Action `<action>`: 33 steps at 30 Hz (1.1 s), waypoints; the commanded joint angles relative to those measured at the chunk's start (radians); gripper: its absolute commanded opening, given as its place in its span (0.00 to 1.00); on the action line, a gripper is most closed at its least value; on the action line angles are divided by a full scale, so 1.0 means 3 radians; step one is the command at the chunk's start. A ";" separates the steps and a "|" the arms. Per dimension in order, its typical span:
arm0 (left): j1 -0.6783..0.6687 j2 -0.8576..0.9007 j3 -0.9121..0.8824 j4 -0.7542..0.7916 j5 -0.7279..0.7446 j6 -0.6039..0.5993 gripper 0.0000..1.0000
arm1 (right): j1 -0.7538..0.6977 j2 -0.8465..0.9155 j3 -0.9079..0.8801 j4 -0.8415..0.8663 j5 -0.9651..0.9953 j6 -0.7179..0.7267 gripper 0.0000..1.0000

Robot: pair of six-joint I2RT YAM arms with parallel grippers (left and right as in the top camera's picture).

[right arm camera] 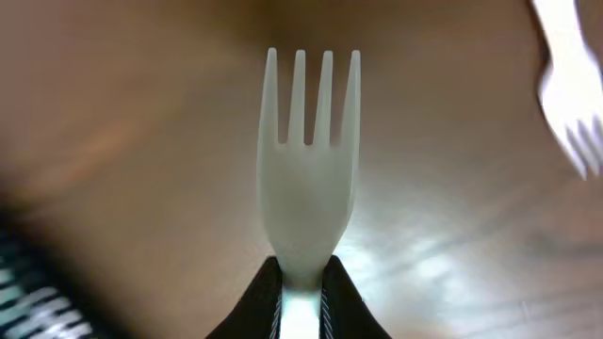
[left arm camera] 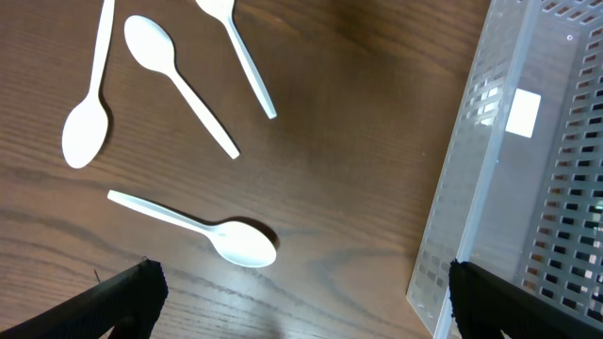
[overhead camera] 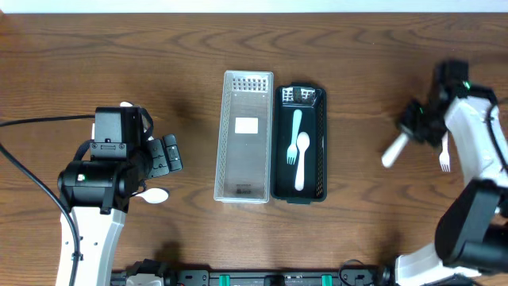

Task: Pack container
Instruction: 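Carry the white fork into the black basket and open the right gripper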

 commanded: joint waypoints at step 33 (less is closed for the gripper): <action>0.0024 0.0009 0.0056 -0.0011 -0.0027 -0.0029 0.98 | 0.2265 0.0937 0.0692 0.0037 0.0234 0.0145 0.51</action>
